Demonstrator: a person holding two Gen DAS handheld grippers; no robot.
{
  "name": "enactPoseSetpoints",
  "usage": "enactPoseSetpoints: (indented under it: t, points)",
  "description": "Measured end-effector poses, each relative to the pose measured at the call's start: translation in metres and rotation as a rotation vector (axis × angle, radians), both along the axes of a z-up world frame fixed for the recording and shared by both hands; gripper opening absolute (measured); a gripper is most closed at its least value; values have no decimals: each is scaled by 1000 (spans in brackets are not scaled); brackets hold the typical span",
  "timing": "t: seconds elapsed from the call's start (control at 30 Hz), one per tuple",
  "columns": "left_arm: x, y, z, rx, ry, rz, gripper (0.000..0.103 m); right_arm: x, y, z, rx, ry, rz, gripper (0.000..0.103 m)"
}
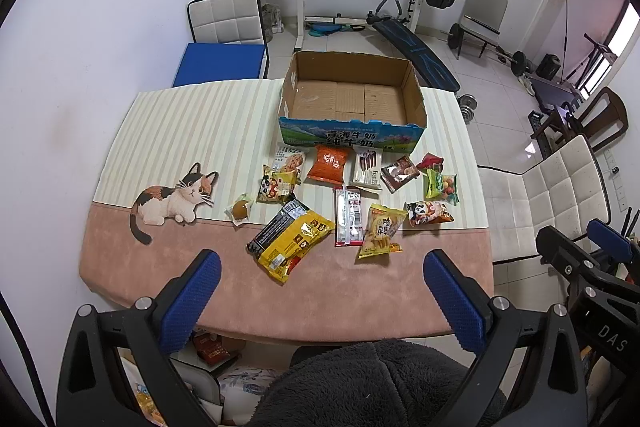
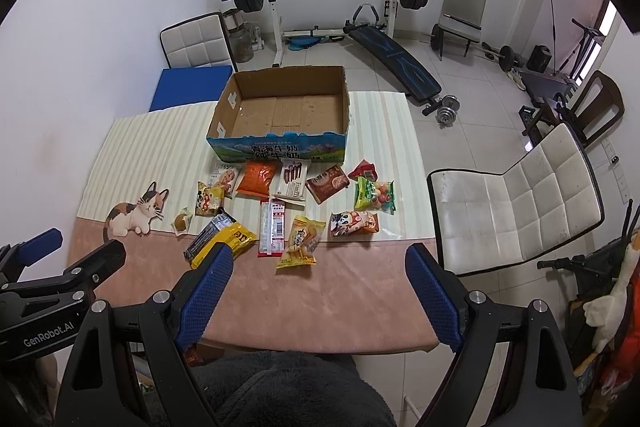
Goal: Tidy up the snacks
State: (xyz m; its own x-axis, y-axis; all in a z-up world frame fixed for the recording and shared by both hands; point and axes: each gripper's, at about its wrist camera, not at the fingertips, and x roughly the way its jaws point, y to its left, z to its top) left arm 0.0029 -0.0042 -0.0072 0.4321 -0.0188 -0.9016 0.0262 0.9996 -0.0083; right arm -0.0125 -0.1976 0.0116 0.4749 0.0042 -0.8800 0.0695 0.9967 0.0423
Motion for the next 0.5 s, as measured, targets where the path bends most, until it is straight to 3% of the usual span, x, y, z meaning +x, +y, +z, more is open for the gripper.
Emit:
enactPoseSetpoints:
  t: [0.5]
  points:
    - [3,-1,0,-1,0,-1,103,9,4,-3,3,2,5,90]
